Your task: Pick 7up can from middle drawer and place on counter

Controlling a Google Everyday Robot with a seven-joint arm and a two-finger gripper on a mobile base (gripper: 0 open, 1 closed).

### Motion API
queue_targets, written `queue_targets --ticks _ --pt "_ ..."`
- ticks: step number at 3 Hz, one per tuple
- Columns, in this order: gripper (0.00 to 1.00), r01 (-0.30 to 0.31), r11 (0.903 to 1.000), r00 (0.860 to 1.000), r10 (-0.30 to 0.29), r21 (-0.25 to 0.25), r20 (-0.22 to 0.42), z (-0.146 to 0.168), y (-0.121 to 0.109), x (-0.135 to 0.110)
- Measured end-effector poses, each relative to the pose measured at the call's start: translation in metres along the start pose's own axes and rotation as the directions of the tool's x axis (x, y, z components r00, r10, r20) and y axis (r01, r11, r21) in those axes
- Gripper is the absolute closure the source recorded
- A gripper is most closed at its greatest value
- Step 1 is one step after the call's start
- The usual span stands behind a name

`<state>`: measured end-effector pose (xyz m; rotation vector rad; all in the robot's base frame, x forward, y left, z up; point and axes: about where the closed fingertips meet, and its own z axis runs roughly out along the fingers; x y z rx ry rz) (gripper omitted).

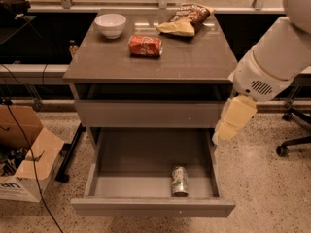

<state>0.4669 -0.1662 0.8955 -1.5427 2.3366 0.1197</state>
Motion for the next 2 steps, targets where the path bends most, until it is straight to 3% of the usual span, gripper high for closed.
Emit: queue_targets --ticks 1,2 --pt "0.0 -0.045 0.9975 0.999 0.045 -0.054 0.006 0.041 -0.004 -0.005" --pt "0.0 -0.023 0.9887 0.998 0.032 -0.148 0.058 0.067 -0.007 -0.01"
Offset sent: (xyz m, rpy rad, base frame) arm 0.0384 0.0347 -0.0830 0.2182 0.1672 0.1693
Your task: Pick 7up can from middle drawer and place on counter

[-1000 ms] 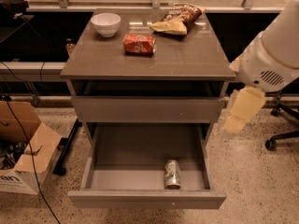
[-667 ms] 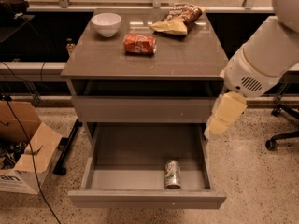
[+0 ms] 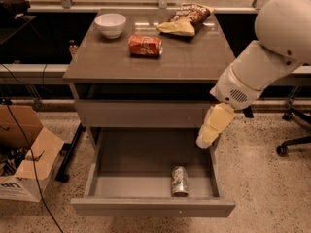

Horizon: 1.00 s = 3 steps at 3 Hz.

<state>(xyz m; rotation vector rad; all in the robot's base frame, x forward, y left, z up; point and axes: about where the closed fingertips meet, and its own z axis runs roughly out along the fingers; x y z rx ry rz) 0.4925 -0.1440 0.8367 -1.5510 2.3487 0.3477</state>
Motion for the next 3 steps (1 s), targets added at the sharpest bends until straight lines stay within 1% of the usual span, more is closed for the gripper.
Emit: queue_targets --ticks 1,2,3 --pt "0.0 0.017 0.9998 1.0 -0.017 -0.011 0.005 0.004 0.0 -0.001" --pt "0.0 -0.065 0.9979 0.998 0.065 -0.005 -0.019 0.035 -0.006 -0.001" --pt "0.0 -0.201 0.9797 0.979 0.2 -0.003 -0.023 0.084 -0.015 0.0"
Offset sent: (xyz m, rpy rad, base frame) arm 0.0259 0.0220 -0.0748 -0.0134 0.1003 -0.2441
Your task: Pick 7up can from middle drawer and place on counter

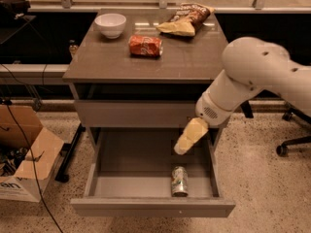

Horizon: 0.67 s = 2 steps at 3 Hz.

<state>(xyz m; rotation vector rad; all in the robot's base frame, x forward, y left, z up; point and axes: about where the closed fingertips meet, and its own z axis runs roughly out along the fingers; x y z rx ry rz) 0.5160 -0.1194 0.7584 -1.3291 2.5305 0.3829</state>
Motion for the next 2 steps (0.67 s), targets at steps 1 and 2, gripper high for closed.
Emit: queue_targets --ticks 1,2 --pt "0.0 -0.124 0.9921 0.992 0.124 -0.015 -0.004 0.055 -0.012 0.001" --pt "0.0 -0.235 0.9711 0.972 0.234 -0.043 -0.02 0.108 -0.023 0.01"
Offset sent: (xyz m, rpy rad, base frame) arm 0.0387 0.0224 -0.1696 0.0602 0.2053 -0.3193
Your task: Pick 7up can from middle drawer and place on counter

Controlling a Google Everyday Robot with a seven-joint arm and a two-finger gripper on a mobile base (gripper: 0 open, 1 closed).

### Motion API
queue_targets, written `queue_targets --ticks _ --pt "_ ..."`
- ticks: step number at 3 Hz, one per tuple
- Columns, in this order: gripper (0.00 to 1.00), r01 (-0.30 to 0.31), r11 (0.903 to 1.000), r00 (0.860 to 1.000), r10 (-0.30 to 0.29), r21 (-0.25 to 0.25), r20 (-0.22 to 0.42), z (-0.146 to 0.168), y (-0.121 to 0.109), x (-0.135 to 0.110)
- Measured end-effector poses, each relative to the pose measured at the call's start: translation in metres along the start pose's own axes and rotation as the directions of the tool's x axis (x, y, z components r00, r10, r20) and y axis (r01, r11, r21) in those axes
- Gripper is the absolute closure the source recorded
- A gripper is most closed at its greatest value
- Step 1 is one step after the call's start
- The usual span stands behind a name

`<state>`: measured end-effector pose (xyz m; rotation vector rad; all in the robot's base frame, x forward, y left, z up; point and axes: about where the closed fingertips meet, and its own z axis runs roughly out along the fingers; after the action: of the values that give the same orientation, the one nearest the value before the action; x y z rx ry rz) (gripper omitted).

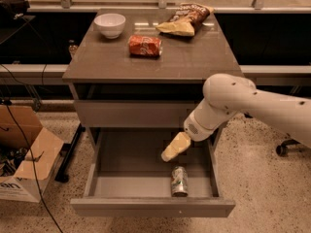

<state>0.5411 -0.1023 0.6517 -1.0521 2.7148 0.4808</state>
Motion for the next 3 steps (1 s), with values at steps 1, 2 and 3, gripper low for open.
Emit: queue_targets --ticks 1,2,3 --pt "0.0 -0.084 0.9959 0.996 0.083 -0.034 -0.025 0.043 -0.014 0.012" --pt "0.0 -0.136 0.9858 0.991 0.136 -0.098 -0.011 0.076 -0.026 0.021" --pt "0.0 -0.137 0.9848 0.99 0.136 -0.106 -0.022 0.083 -0.025 0.024"
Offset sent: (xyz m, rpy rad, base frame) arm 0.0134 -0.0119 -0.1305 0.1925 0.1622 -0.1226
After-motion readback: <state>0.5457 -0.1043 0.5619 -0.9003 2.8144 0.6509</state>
